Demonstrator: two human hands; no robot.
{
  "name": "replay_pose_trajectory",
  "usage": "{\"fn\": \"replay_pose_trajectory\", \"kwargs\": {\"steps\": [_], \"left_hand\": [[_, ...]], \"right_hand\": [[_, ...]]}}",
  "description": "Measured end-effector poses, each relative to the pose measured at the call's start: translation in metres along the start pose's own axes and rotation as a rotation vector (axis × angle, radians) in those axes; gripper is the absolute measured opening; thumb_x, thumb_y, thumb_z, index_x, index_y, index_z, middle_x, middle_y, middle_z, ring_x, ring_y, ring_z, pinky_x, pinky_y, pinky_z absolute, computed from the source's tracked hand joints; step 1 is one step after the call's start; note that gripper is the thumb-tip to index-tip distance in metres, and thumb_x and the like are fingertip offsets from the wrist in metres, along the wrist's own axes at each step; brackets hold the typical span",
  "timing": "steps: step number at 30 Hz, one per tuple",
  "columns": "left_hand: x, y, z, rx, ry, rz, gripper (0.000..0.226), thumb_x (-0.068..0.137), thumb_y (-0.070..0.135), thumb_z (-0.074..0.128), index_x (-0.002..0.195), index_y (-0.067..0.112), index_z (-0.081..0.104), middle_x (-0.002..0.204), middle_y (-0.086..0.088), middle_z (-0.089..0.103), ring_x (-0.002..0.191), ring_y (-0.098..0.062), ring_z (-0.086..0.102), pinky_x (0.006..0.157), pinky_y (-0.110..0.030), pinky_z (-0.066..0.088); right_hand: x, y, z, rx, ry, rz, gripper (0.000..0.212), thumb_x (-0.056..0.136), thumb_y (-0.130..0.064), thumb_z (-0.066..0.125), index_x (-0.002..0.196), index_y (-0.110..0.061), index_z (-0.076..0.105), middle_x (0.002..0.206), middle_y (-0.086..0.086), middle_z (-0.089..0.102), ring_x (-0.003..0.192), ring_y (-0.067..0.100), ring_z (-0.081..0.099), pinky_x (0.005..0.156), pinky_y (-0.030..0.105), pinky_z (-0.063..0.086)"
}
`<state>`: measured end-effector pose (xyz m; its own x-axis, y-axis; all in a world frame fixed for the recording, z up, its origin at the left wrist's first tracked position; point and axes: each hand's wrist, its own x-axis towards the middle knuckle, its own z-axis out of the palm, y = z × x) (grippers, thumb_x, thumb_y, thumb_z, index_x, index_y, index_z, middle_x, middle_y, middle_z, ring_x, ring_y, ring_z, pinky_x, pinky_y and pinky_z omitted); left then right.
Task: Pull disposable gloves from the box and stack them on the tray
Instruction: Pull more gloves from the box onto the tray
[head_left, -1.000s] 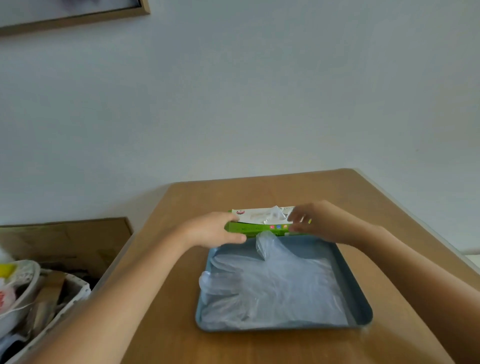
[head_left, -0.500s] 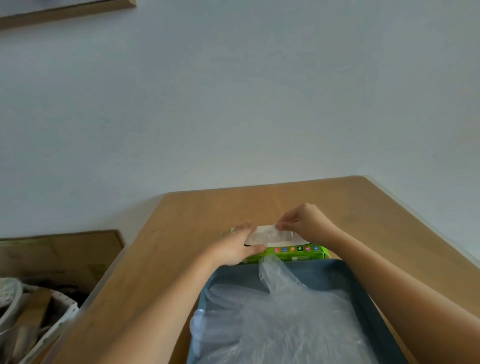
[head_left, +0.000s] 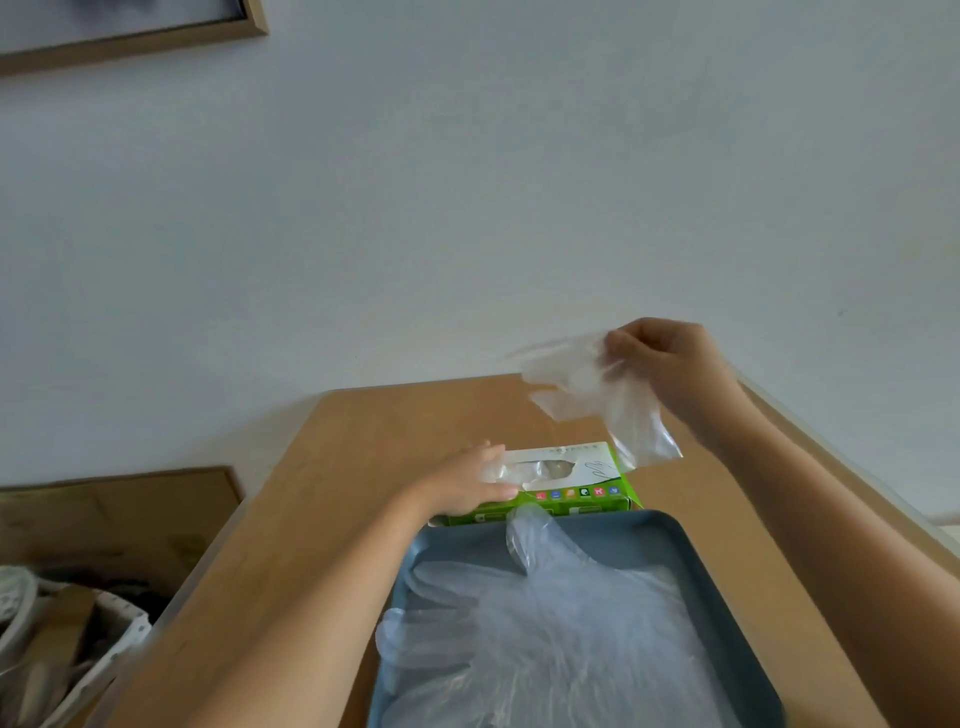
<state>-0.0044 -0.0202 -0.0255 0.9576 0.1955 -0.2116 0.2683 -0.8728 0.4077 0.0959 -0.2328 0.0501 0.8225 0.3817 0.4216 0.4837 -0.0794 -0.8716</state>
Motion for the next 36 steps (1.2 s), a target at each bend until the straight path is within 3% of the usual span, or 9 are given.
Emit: {"fn": "replay_pose_trajectory", "kwargs": {"steps": [6,11,15,18,22,26,30,33,36], "left_hand": [[-0.049,0.043,-0.015,-0.612,0.146,0.149,0.029,0.098,0.048,0.038,0.115,0.036,0.058,0.118,0.023,0.056,0.113,0.0,0.05,0.084,-0.014,0.041],[-0.087,0.064,0.014,-0.931,-0.052,0.273,0.045,0.095,0.051,0.029,0.088,0.019,0.06,0.08,0.017,0.067,0.085,0.005,0.06,0.076,-0.004,0.044],[-0.106,0.075,0.029,-1.044,-0.196,0.381,0.08,0.065,0.079,0.057,0.124,0.026,0.059,0.13,0.009,0.061,0.126,-0.007,0.052,0.103,-0.024,0.041],[-0.116,0.084,0.036,-0.985,-0.252,0.398,0.072,0.074,0.057,0.069,0.133,0.019,0.054,0.135,-0.001,0.058,0.13,-0.017,0.049,0.11,-0.033,0.036],[-0.123,0.093,0.049,-0.952,-0.136,0.343,0.013,0.089,0.017,0.063,0.094,0.005,0.066,0.086,-0.006,0.072,0.093,-0.021,0.065,0.084,-0.024,0.051],[-0.132,0.096,0.049,-1.225,-0.135,0.285,0.02,0.088,0.019,0.057,0.09,-0.001,0.062,0.069,-0.007,0.067,0.071,-0.02,0.068,0.071,-0.026,0.055],[-0.144,0.089,0.044,-1.369,-0.099,0.266,0.04,0.095,0.024,0.046,0.101,-0.013,0.061,0.085,-0.008,0.071,0.078,-0.015,0.069,0.07,-0.022,0.054],[-0.145,0.075,0.038,-1.552,-0.12,0.184,0.027,0.095,0.019,0.05,0.105,-0.001,0.064,0.084,-0.007,0.071,0.08,-0.017,0.069,0.068,-0.024,0.055],[-0.142,0.061,0.038,-1.678,-0.159,0.019,0.035,0.073,0.019,0.07,0.104,0.004,0.06,0.084,-0.007,0.061,0.08,-0.02,0.063,0.06,-0.024,0.054]], "right_hand": [[-0.055,-0.022,-0.021,0.144,-0.271,0.07,0.03,0.098,-0.016,0.049,0.076,-0.003,0.065,0.061,-0.001,0.064,0.054,0.007,0.057,0.055,0.015,0.043],[-0.097,-0.014,-0.035,0.089,-0.485,0.216,0.042,0.097,-0.033,0.049,0.091,0.004,0.068,0.08,0.015,0.066,0.071,0.021,0.06,0.067,0.029,0.048],[-0.12,-0.018,-0.04,0.014,-0.47,0.289,0.046,0.096,-0.04,0.05,0.09,0.001,0.07,0.077,0.015,0.061,0.069,0.023,0.052,0.067,0.035,0.04],[-0.135,-0.022,-0.043,-0.077,-0.472,0.318,0.044,0.096,-0.04,0.051,0.085,-0.003,0.071,0.072,0.009,0.056,0.066,0.021,0.044,0.063,0.033,0.034],[-0.146,-0.025,-0.048,-0.187,-0.466,0.333,0.053,0.093,-0.046,0.054,0.085,0.007,0.059,0.07,0.007,0.049,0.064,0.02,0.04,0.061,0.034,0.031],[-0.157,-0.032,-0.061,-0.212,-0.504,0.258,0.055,0.064,-0.059,0.07,0.111,-0.035,0.055,0.096,-0.006,0.066,0.076,0.007,0.062,0.066,0.022,0.049],[-0.168,-0.032,-0.072,-0.202,-0.698,0.181,0.098,0.064,-0.041,0.085,0.134,-0.061,0.019,0.131,-0.025,0.043,0.099,0.007,0.064,0.086,0.024,0.053],[-0.173,-0.031,-0.066,-0.231,-0.655,0.107,0.08,0.078,-0.016,0.078,0.136,-0.051,0.036,0.129,-0.028,0.048,0.091,0.006,0.065,0.086,0.028,0.054],[-0.171,-0.031,-0.058,-0.174,-0.487,0.076,0.041,0.087,-0.008,0.066,0.113,-0.039,0.063,0.095,-0.022,0.069,0.075,0.003,0.066,0.075,0.02,0.051]]}}
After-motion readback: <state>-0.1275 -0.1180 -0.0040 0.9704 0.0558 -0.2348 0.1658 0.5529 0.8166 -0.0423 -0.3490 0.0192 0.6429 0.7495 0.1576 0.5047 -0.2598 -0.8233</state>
